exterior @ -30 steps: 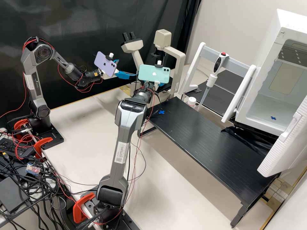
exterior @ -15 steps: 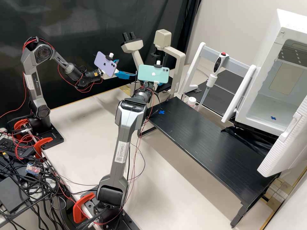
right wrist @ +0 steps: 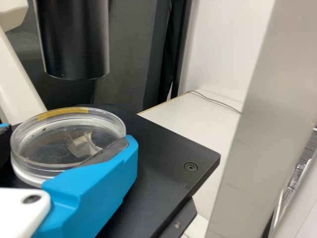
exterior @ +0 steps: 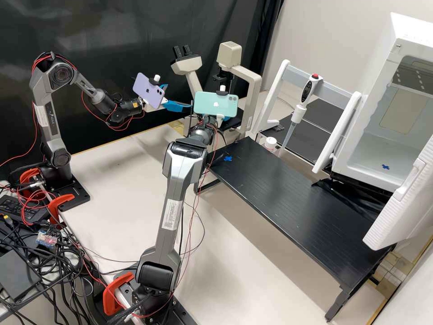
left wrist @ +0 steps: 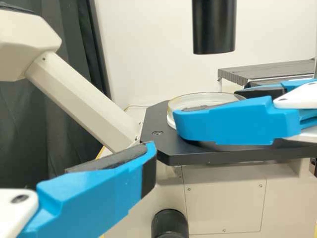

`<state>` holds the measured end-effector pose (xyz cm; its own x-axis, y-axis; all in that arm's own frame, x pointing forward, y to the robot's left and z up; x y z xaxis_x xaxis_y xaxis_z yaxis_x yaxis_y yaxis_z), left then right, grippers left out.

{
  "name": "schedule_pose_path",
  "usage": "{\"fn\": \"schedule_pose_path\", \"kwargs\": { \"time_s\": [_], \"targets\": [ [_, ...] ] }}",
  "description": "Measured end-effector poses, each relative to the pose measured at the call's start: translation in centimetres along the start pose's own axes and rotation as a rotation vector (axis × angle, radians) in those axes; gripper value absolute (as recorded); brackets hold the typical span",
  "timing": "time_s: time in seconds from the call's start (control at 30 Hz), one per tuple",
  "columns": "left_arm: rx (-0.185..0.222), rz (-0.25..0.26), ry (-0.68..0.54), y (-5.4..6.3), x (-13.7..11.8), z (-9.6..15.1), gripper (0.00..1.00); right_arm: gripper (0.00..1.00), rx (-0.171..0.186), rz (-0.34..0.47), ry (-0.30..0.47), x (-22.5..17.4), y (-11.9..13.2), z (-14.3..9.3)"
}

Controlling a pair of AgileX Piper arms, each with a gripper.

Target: Move the petri dish to the microscope

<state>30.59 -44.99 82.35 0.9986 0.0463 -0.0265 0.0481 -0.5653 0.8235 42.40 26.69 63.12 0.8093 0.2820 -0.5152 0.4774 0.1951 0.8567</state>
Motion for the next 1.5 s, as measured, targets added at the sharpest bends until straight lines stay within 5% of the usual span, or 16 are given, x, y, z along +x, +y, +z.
{"fn": "schedule_pose_path", "kwargs": {
  "time_s": [0.1, 0.43, 0.8, 1.1, 1.5],
  "targets": [
    [0.0, 0.0, 0.0, 0.0, 0.0, 0.0, 1.0, 1.0, -0.014, -0.002, 0.003, 0.0, 0.0, 0.0],
    [0.0, 0.0, 0.0, 0.0, 0.0, 0.0, 1.0, 1.0, 0.022, -0.024, 0.014, -1.0, -0.7, 0.3],
    [0.0, 0.0, 0.0, 0.0, 0.0, 0.0, 1.0, 1.0, 0.028, 0.019, 0.089, -7.7, -0.6, 0.6],
    [0.0, 0.0, 0.0, 0.0, 0.0, 0.0, 1.0, 1.0, -0.004, 0.178, 0.145, -15.0, -0.6, 1.4],
    [0.0, 0.0, 0.0, 0.0, 0.0, 0.0, 1.0, 1.0, -0.088, 0.485, 0.037, -24.6, -1.6, 3.9]
  ]
}}
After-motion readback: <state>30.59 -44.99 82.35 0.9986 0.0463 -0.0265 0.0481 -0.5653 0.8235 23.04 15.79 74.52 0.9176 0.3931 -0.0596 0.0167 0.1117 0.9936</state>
